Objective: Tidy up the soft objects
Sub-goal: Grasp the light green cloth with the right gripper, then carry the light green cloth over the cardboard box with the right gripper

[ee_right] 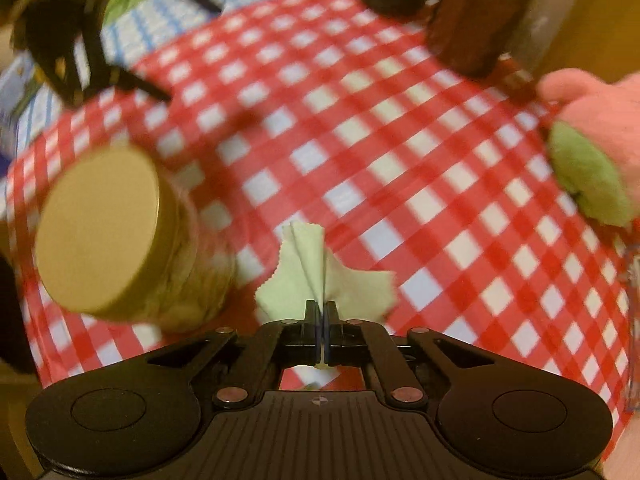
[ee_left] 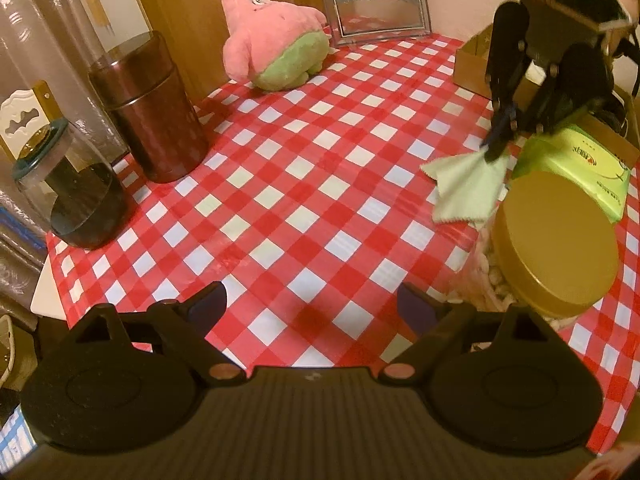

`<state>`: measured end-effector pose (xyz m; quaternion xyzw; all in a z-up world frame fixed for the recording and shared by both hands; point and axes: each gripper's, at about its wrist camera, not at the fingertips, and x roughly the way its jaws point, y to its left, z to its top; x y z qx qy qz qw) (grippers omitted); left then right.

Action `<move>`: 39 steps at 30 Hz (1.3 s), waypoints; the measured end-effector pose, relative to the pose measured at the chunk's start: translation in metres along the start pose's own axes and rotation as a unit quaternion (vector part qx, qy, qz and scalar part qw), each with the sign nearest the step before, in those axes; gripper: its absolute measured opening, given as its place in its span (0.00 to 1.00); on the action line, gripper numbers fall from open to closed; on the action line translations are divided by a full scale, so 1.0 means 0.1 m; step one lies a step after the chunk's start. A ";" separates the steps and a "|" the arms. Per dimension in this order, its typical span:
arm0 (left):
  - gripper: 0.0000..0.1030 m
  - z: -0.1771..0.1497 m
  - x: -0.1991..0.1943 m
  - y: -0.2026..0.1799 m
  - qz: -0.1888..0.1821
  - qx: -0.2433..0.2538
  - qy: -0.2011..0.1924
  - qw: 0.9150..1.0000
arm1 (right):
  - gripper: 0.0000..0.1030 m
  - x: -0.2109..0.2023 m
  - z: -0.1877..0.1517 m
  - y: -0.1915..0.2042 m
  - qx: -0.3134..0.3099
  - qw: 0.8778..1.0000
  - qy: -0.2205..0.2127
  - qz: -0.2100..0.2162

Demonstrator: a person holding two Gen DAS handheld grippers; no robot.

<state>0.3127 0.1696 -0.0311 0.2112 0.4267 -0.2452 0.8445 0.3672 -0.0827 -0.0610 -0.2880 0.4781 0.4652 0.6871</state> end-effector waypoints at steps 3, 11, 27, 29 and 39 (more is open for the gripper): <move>0.88 0.03 -0.02 0.01 0.002 -0.004 -0.002 1.000 | 0.01 -0.21 0.01 -0.09 0.028 0.999 -0.033 -0.008; 0.88 0.15 -0.05 -0.02 0.003 -0.011 0.002 1.000 | 0.01 -0.60 0.04 -0.22 0.088 0.992 -0.081 -0.032; 0.88 0.21 -0.05 0.07 0.015 -0.079 -0.010 0.997 | 0.01 -0.59 -0.24 -0.10 0.133 0.986 -0.083 -0.057; 0.85 0.18 -0.02 0.10 0.010 -0.089 -0.014 0.996 | 0.01 -0.53 -0.26 -0.11 0.143 0.985 -0.078 -0.058; 0.58 0.01 0.14 0.11 0.003 -0.114 -0.025 0.993 | 0.01 -0.36 -0.21 -0.12 0.182 0.980 -0.057 -0.058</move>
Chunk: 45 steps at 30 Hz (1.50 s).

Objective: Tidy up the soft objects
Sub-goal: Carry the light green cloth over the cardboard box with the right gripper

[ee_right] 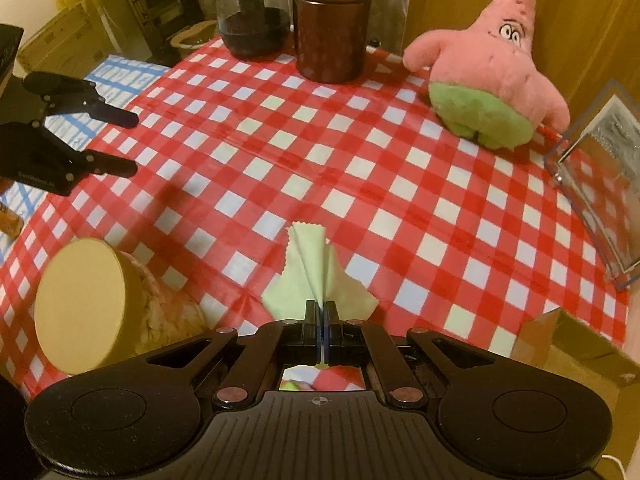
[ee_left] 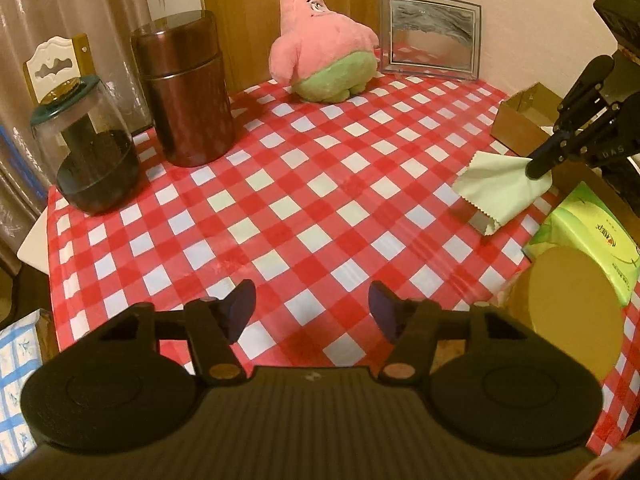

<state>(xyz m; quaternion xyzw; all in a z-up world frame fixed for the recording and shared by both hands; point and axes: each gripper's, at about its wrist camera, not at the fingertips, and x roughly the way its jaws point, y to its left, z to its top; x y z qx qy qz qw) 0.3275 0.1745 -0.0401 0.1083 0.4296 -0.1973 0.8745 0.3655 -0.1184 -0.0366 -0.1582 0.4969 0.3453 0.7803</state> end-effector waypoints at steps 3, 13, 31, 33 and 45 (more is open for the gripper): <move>0.53 -0.06 0.01 0.00 -0.001 0.004 -0.005 1.000 | 0.01 0.03 0.03 0.06 -0.006 1.000 0.005 0.003; 0.26 -0.45 0.20 0.11 -0.033 -0.016 0.011 0.999 | 0.01 0.20 0.10 0.20 -0.003 1.000 0.017 0.016; 0.09 -0.13 0.28 -0.08 -0.042 -0.010 0.045 0.998 | 0.01 -0.13 -0.12 -0.35 0.097 0.994 -0.055 -0.002; 0.09 0.04 0.24 -0.14 -0.036 -0.003 0.042 0.998 | 0.01 -0.27 -0.23 -0.48 0.121 0.990 -0.069 -0.010; 0.09 1.15 0.00 -1.41 -0.086 0.061 -0.005 0.994 | 0.01 -1.39 -1.26 -1.05 0.241 0.959 -0.130 -0.070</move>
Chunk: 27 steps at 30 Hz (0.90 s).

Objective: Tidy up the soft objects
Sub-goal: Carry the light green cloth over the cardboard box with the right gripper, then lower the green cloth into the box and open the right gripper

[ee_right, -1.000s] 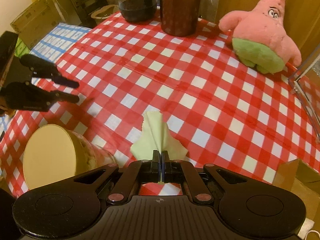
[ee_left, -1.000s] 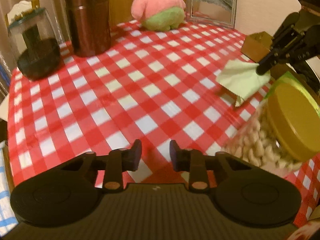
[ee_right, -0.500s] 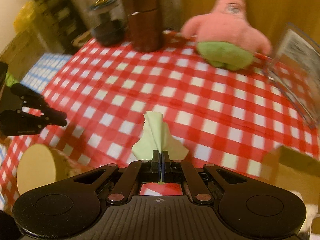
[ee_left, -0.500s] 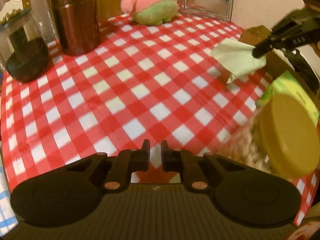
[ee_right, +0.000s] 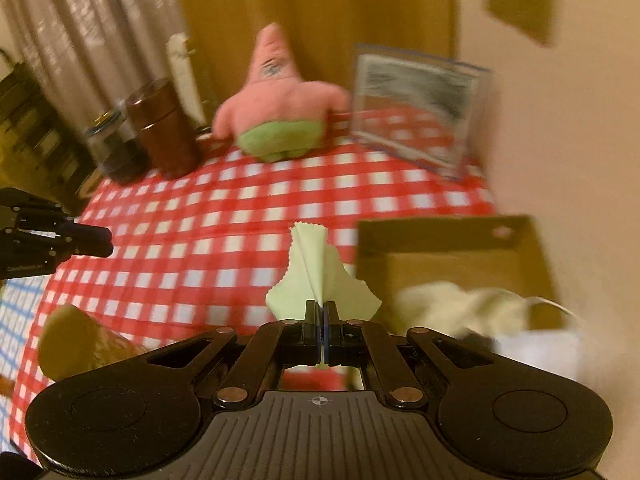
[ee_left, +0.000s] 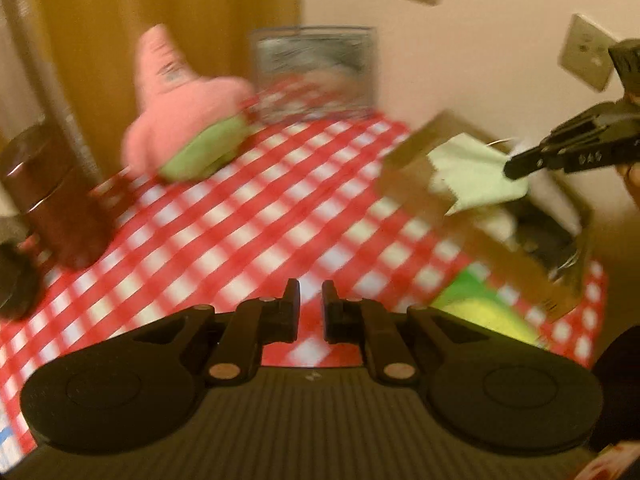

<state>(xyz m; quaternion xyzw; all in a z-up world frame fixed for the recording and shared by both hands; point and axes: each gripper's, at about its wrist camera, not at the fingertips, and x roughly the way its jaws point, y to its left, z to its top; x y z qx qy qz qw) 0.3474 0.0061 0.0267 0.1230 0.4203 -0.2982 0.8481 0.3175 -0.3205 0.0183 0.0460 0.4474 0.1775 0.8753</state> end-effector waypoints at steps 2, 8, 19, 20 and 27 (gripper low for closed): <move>0.10 0.15 0.07 -0.30 -0.015 0.011 -0.004 1.000 | 0.01 -0.17 -0.10 -0.15 0.010 1.000 -0.006 -0.014; 0.10 0.47 0.49 -1.15 -0.054 0.045 0.008 0.997 | 0.01 -0.48 -0.52 -0.45 0.022 0.999 0.007 -0.039; 0.10 0.41 1.13 -2.04 -0.105 0.068 0.064 0.990 | 0.01 -0.35 -1.09 -0.69 0.012 0.996 0.081 -0.036; 0.10 0.40 1.17 -2.08 -0.107 0.070 0.069 0.989 | 0.01 -0.31 -1.11 -0.69 0.009 0.995 0.086 -0.038; 0.10 0.39 1.56 -2.30 -0.117 0.081 0.091 0.986 | 0.01 0.06 -1.14 -0.91 0.030 0.995 0.085 -0.052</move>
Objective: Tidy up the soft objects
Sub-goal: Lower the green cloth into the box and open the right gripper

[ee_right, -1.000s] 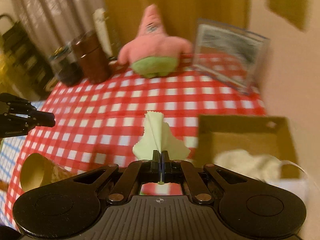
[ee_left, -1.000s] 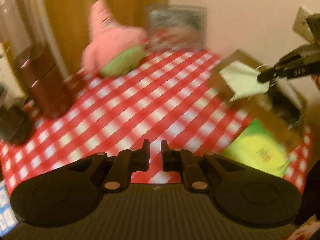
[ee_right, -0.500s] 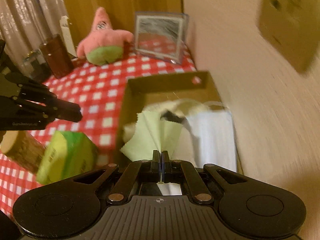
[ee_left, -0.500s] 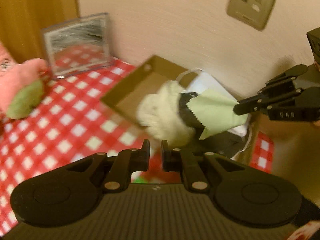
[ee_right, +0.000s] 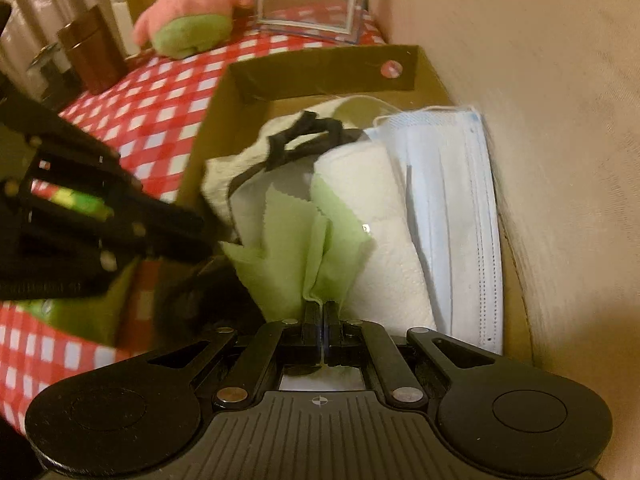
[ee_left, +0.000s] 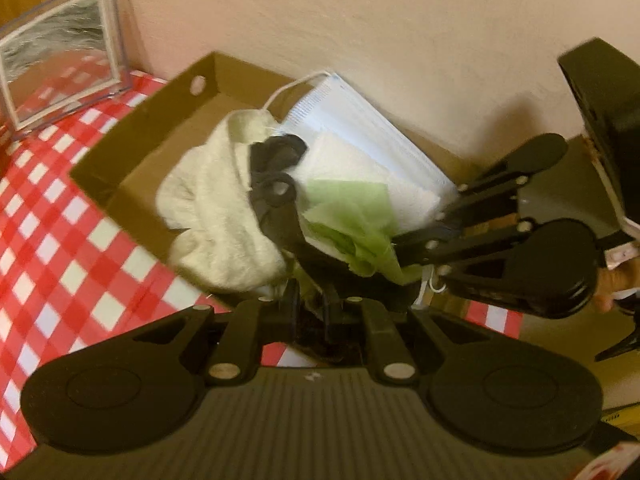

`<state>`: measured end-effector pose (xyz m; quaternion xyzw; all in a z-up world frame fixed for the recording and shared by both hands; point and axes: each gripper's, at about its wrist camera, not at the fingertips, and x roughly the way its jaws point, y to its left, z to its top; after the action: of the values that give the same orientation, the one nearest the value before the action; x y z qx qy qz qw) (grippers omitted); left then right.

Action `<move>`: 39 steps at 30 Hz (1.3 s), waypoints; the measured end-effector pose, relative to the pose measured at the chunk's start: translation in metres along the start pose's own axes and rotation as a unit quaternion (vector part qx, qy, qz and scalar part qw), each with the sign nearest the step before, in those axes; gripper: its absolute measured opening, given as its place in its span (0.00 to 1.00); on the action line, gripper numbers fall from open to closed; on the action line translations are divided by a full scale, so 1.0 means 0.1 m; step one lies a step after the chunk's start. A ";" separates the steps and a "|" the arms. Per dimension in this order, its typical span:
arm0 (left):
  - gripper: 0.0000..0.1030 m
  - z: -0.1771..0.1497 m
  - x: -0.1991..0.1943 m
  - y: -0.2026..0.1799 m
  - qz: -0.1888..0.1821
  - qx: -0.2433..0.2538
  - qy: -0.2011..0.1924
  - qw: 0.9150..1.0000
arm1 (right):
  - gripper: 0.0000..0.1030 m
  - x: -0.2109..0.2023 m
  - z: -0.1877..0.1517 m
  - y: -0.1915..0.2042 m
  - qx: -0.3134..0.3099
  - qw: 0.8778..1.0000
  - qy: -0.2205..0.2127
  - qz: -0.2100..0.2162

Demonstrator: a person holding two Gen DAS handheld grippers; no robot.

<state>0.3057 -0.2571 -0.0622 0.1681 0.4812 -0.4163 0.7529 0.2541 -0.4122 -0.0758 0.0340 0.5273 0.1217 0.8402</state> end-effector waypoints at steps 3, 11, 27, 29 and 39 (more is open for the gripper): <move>0.11 0.05 0.15 -0.03 0.008 0.004 0.005 1.000 | 0.01 0.07 0.05 -0.10 0.008 1.000 -0.011 -0.002; 0.34 0.18 0.34 0.04 0.043 -0.001 0.010 0.999 | 0.02 0.15 0.13 -0.19 0.007 1.000 -0.021 0.008; 0.57 0.15 -0.08 0.05 0.072 -0.009 -0.008 0.997 | 0.37 -0.38 -0.13 -0.10 0.005 0.998 -0.066 0.009; 0.62 0.12 -0.22 0.06 0.076 -0.018 -0.018 0.997 | 0.39 -0.48 -0.17 -0.07 0.006 0.997 -0.072 0.008; 0.89 -0.09 -0.85 0.09 0.112 -0.072 -0.062 0.989 | 0.61 -0.87 -0.26 -0.02 0.043 0.992 -0.113 0.024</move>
<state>0.2916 -0.2066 0.0056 0.1405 0.4406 -0.3033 0.8332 0.1952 -0.4368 -0.0117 0.0963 0.4324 0.1147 0.8891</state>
